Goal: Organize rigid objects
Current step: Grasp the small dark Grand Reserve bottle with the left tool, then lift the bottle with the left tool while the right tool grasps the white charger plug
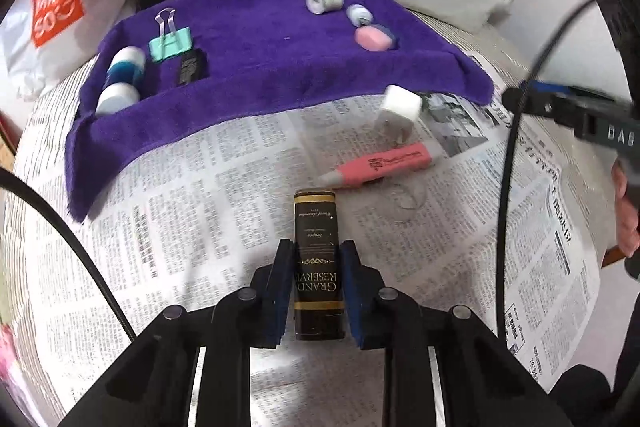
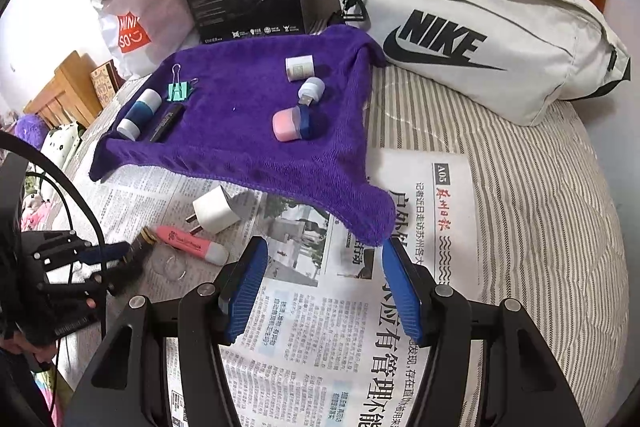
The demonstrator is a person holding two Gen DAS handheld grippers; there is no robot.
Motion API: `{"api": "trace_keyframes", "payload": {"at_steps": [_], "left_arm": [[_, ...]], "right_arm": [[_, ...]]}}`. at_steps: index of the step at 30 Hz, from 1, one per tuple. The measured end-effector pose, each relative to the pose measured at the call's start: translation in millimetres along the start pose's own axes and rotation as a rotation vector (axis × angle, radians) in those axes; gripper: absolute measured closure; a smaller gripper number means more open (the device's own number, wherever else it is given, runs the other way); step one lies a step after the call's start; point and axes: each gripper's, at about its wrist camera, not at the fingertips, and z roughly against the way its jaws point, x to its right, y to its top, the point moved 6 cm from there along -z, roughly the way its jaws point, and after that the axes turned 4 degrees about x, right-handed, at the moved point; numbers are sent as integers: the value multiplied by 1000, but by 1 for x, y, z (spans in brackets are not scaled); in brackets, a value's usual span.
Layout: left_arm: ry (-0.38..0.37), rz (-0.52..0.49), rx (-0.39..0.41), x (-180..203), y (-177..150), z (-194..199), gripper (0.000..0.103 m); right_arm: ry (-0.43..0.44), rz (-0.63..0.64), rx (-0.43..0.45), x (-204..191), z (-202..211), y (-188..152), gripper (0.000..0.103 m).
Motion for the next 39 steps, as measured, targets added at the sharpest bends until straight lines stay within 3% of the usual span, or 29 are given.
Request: {"api": "trace_keyframes", "payload": {"at_steps": [10, 12, 16, 19, 23, 39], "left_arm": [[48, -1, -19, -1, -6, -1, 74], [44, 1, -1, -2, -6, -2, 81], [22, 28, 13, -8, -4, -3, 81], [75, 47, 10, -23, -5, -2, 81], [80, 85, 8, -43, -8, -1, 81], [43, 102, 21, -50, -10, -2, 81]], "right_arm": [[34, 35, -18, -18, -7, -4, 44], [47, 45, -25, -24, -11, -5, 44], [76, 87, -30, -41, -18, -5, 44], [104, 121, -25, -56, -25, -3, 44], [126, 164, -32, -71, -35, 0, 44], [87, 262, -70, -95, -77, 10, 44]]}}
